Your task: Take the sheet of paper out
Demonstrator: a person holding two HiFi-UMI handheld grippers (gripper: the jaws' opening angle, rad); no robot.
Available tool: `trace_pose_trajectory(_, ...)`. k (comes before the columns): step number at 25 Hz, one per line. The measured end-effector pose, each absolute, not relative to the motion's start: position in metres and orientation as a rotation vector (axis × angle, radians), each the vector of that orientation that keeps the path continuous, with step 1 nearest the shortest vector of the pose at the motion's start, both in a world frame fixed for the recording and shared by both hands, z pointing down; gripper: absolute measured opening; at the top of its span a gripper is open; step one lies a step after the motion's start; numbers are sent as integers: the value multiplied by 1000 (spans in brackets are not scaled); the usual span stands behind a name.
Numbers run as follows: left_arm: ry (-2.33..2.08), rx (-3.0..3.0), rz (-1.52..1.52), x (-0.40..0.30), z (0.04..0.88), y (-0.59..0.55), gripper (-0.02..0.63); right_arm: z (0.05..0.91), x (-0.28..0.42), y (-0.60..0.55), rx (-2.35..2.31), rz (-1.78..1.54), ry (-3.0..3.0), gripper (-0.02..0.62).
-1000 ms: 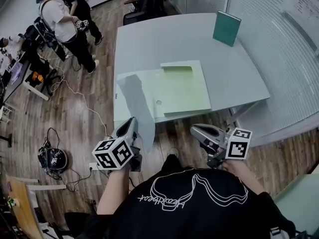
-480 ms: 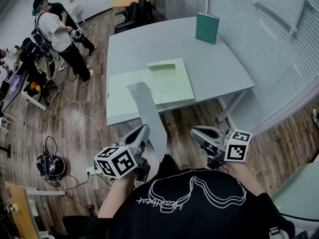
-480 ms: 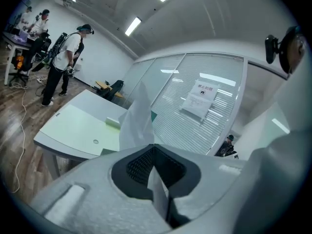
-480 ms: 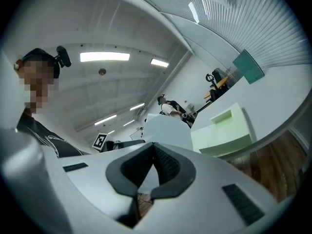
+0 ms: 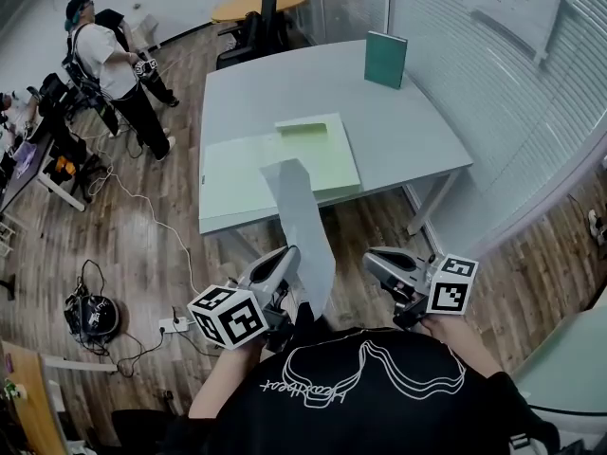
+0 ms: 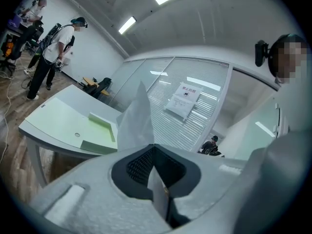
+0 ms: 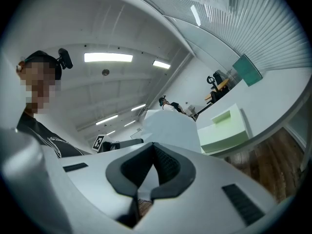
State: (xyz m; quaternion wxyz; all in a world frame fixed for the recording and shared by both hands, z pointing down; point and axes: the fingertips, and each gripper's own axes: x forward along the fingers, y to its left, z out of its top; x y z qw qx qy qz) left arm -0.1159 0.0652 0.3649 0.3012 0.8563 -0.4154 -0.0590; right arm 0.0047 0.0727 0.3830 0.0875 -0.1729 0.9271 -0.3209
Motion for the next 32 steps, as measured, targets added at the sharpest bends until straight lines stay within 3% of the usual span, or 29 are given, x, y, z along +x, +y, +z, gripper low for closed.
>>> trace_pose_trajectory(32,-1040,2294,-144,-101,375,84,14,404,10,88,-570,-992,2759,8)
